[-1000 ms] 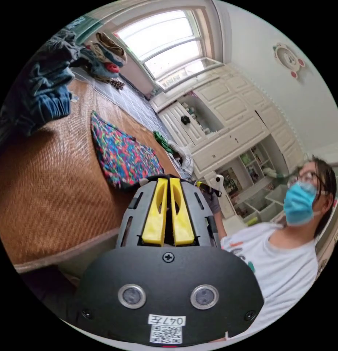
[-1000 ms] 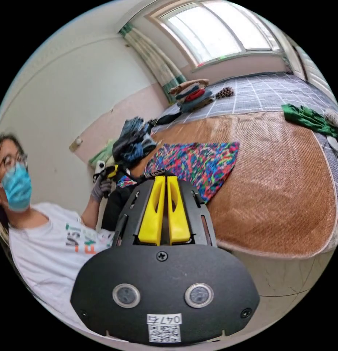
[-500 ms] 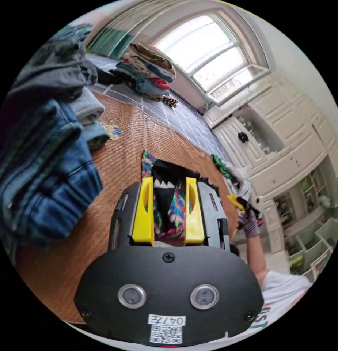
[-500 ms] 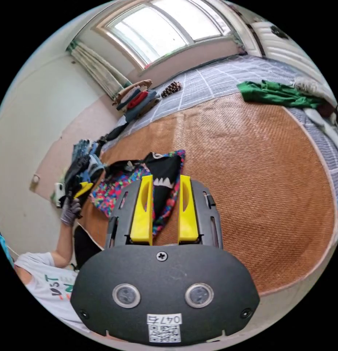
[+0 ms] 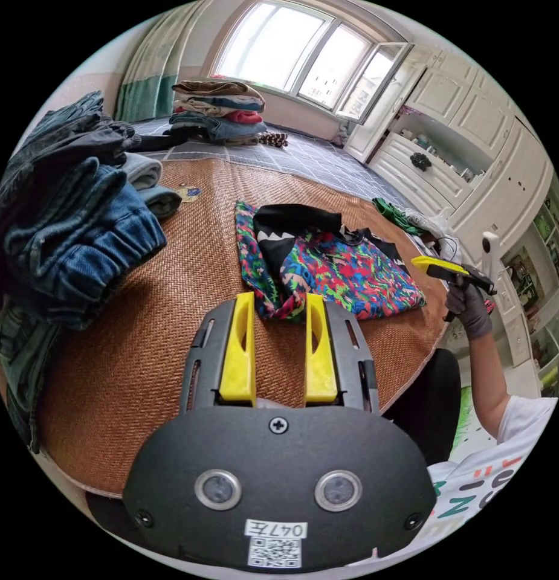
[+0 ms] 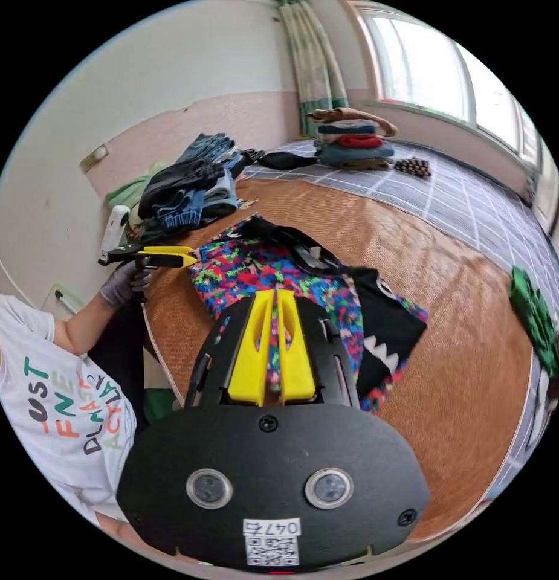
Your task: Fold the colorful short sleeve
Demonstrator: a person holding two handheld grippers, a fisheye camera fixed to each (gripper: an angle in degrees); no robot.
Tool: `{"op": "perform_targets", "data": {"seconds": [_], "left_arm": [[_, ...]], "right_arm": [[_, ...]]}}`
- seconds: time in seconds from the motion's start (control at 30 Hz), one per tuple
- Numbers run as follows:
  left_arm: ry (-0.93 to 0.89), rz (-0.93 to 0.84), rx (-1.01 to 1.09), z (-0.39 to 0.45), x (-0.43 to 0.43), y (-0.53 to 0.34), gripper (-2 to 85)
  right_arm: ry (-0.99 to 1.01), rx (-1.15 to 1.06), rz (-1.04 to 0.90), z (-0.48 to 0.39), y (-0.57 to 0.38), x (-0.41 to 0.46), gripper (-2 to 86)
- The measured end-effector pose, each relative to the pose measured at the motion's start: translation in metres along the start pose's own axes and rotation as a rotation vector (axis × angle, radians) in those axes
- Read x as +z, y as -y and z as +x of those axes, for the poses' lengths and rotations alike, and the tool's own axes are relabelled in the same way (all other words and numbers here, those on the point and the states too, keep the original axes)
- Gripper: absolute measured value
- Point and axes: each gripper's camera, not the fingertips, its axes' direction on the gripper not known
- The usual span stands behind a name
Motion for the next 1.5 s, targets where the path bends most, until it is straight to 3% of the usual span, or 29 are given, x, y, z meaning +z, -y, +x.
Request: {"op": "perform_targets", "data": {"seconds": [0.2, 0.33, 0.47, 0.7, 0.83, 0.97, 1.2, 1.33, 1.5], "left_arm": [[-0.024, -0.004, -0.005, -0.017, -0.011, -0.003, 12.2], [-0.047, -0.007, -0.007, -0.035, -0.015, -0.007, 12.2], [-0.077, -0.006, -0.024, -0.058, -0.03, -0.016, 12.5], [-0.29, 0.074, -0.231, -0.111, -0.059, -0.066, 13.6], [-0.348, 0.141, -0.314, -0.134, -0.072, -0.101, 13.7], [-0.398, 0.19, -0.358, -0.172, -0.102, -0.13, 13.6], [-0.363, 0.208, -0.387, -0.214, -0.141, -0.144, 13.6], [-0.376, 0.177, -0.426, -0.23, -0.138, -0.14, 13.9], [-0.472, 0.249, -0.527, -0.239, -0.133, -0.124, 15.8]], "right_arm": [[0.196, -0.155, -0.227, -0.036, 0.151, 0.108, -1.2], [0.012, 0.168, -0.218, 0.011, 0.226, 0.146, -1.2], [0.056, 0.346, -0.119, 0.011, 0.237, 0.123, -1.2], [0.16, 0.092, -0.047, -0.144, 0.198, 0.058, -0.2], [0.102, -0.152, 0.04, -0.273, 0.159, 0.031, 1.9], [-0.08, -0.401, 0.06, -0.374, 0.165, 0.033, 4.0], [-0.253, -0.491, -0.102, -0.432, 0.204, 0.07, 2.3], [-0.332, -0.521, -0.038, -0.455, 0.197, 0.051, -0.2], [-0.25, -0.417, 0.058, -0.454, 0.194, 0.002, -0.6]]}}
